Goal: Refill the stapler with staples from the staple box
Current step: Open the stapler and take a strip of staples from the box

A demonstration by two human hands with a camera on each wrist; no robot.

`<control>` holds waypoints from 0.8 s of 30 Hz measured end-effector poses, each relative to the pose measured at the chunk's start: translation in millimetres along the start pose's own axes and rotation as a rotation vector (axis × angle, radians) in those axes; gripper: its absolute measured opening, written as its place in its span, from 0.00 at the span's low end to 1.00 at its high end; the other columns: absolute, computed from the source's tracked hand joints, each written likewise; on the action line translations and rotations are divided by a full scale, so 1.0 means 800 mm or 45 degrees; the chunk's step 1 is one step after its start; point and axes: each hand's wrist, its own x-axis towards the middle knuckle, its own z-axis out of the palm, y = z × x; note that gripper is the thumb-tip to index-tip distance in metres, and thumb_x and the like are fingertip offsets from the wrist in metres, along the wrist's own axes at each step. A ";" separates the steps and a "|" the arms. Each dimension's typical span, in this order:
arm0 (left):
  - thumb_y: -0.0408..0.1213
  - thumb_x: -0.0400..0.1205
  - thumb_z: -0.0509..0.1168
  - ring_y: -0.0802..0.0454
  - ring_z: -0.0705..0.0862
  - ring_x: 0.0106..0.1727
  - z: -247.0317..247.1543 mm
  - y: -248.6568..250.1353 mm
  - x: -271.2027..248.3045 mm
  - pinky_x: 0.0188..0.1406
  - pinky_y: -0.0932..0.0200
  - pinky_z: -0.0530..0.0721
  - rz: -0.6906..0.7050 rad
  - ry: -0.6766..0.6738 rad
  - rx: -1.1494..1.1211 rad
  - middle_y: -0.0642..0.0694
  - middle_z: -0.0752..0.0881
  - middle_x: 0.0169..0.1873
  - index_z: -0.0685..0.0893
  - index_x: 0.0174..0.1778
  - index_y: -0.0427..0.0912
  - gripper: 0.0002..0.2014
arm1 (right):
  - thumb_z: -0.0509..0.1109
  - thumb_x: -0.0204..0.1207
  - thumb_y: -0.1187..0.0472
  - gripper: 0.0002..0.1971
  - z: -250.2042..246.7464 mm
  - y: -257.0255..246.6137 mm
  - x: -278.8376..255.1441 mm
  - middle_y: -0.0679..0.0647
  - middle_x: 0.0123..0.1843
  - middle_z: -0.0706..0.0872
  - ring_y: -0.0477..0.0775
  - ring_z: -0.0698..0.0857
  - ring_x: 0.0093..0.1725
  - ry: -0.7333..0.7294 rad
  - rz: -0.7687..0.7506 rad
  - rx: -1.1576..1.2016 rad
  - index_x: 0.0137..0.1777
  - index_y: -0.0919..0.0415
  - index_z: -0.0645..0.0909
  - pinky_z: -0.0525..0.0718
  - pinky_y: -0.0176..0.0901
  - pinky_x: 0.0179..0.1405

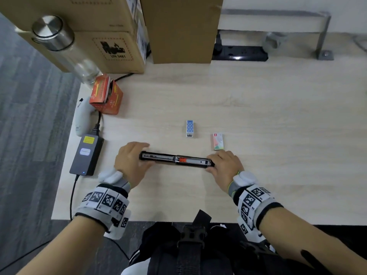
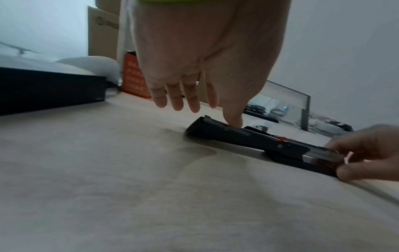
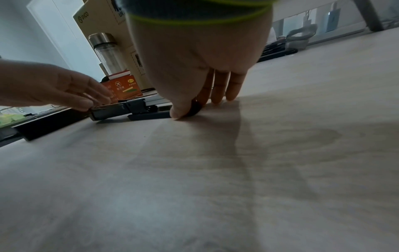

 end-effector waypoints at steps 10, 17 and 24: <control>0.38 0.69 0.77 0.39 0.81 0.51 0.023 0.013 0.009 0.53 0.44 0.79 0.243 -0.086 0.140 0.44 0.86 0.48 0.83 0.55 0.45 0.19 | 0.72 0.71 0.45 0.20 -0.016 0.011 0.003 0.55 0.54 0.82 0.60 0.79 0.53 0.057 0.105 0.195 0.59 0.54 0.79 0.78 0.51 0.54; 0.41 0.67 0.77 0.40 0.82 0.49 0.048 0.033 0.014 0.51 0.45 0.80 0.313 -0.165 0.158 0.45 0.85 0.48 0.81 0.56 0.47 0.22 | 0.70 0.66 0.35 0.34 -0.043 0.019 0.049 0.57 0.61 0.78 0.61 0.77 0.58 -0.013 0.420 0.192 0.66 0.51 0.64 0.78 0.51 0.51; 0.39 0.71 0.74 0.40 0.82 0.45 0.060 0.047 0.014 0.46 0.49 0.77 0.276 -0.175 0.199 0.46 0.86 0.45 0.82 0.53 0.48 0.15 | 0.67 0.72 0.53 0.24 -0.035 0.007 0.061 0.59 0.61 0.79 0.62 0.78 0.57 -0.027 0.482 0.213 0.66 0.53 0.63 0.81 0.54 0.51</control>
